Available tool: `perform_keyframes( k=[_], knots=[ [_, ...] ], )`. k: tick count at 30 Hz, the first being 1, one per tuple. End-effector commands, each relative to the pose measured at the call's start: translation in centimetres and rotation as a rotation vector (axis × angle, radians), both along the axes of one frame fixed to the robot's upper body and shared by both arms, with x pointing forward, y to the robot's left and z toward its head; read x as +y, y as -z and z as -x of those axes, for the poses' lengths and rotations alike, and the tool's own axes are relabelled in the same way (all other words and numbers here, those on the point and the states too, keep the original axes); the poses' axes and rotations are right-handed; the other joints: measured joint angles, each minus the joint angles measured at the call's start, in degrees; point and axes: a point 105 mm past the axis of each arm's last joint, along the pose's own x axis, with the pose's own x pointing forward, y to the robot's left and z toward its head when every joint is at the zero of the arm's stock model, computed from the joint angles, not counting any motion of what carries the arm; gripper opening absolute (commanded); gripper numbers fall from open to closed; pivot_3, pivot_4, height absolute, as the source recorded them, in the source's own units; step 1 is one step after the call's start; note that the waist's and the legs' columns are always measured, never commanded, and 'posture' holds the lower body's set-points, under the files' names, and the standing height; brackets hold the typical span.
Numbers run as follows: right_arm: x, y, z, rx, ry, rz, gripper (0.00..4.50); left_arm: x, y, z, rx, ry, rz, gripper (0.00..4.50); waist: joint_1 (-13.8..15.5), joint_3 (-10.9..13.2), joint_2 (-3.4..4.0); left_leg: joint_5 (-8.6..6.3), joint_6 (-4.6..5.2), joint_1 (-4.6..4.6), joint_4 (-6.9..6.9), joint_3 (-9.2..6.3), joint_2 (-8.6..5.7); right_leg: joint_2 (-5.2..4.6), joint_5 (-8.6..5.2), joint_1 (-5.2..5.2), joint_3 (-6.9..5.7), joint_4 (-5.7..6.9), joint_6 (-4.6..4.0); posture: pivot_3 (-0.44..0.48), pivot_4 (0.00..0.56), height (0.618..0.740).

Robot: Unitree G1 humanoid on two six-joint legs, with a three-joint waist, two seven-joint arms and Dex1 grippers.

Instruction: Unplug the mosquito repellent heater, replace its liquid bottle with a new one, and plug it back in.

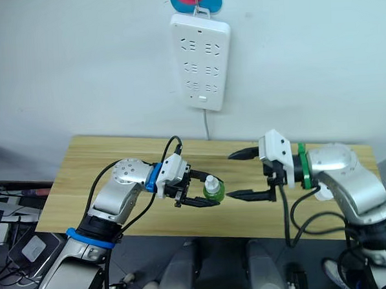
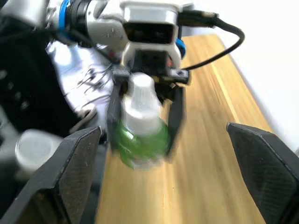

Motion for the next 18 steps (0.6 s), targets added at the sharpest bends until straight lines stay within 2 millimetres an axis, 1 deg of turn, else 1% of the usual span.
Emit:
perform_keyframes(
  k=[1,3,4,6,8,14,18],
  knots=[
    [1.6,-0.6,0.8,-0.045,0.127,-0.087,4.47,-0.3,-1.0,-0.7,-0.044,-0.028,0.047,2.23,-0.4,-0.1,-0.02,0.03,-0.04,0.00,0.01,0.02,-0.01,0.01,0.00,0.00,0.03,0.00,0.00,0.070,0.262,0.740],
    [2.3,-0.1,0.9,-0.045,0.169,-0.109,4.47,-0.4,-1.0,-0.8,-0.044,-0.031,0.049,2.23,-0.9,-0.5,-0.06,0.06,-0.07,0.00,0.02,0.03,-0.03,0.03,0.02,0.00,0.04,0.03,-0.03,0.070,0.262,0.740],
    [2.5,0.0,0.7,-0.038,0.201,-0.133,4.31,-0.4,-1.0,-0.8,-0.047,-0.028,0.047,2.23,-1.0,-0.7,-0.07,0.06,-0.07,0.01,0.02,0.04,-0.04,0.06,0.02,0.00,0.07,0.04,-0.03,0.069,0.263,0.740],
    [2.5,0.0,0.5,-0.026,0.231,-0.152,3.87,-0.5,-1.1,-0.7,-0.051,-0.022,0.043,2.23,-1.1,-0.9,-0.03,0.06,-0.07,0.03,0.02,0.06,-0.04,0.18,0.02,0.00,0.08,0.04,-0.03,0.067,0.263,0.740],
    [2.4,0.2,0.4,-0.014,0.244,-0.149,3.16,-0.5,-1.1,-0.8,-0.051,-0.020,0.042,2.23,-1.1,-1.0,-0.01,0.07,-0.06,0.03,0.02,0.08,-0.05,0.24,0.02,0.00,0.08,0.05,-0.03,0.063,0.264,0.740],
    [2.1,0.7,0.2,-0.001,0.246,-0.133,3.16,-0.7,-1.3,-1.1,-0.055,-0.021,0.045,2.23,-1.1,-1.0,-0.01,0.06,-0.05,0.02,0.01,0.12,-0.05,0.27,0.02,0.01,0.07,0.05,-0.03,0.065,0.266,0.740],
    [2.2,1.0,0.5,0.020,0.236,-0.131,3.16,-0.7,-1.4,-1.2,-0.057,-0.025,0.047,2.23,-1.1,-1.0,-0.01,0.06,-0.04,0.02,0.00,0.15,-0.06,0.28,0.02,0.01,0.07,0.05,-0.03,0.069,0.270,0.740]
  ],
)
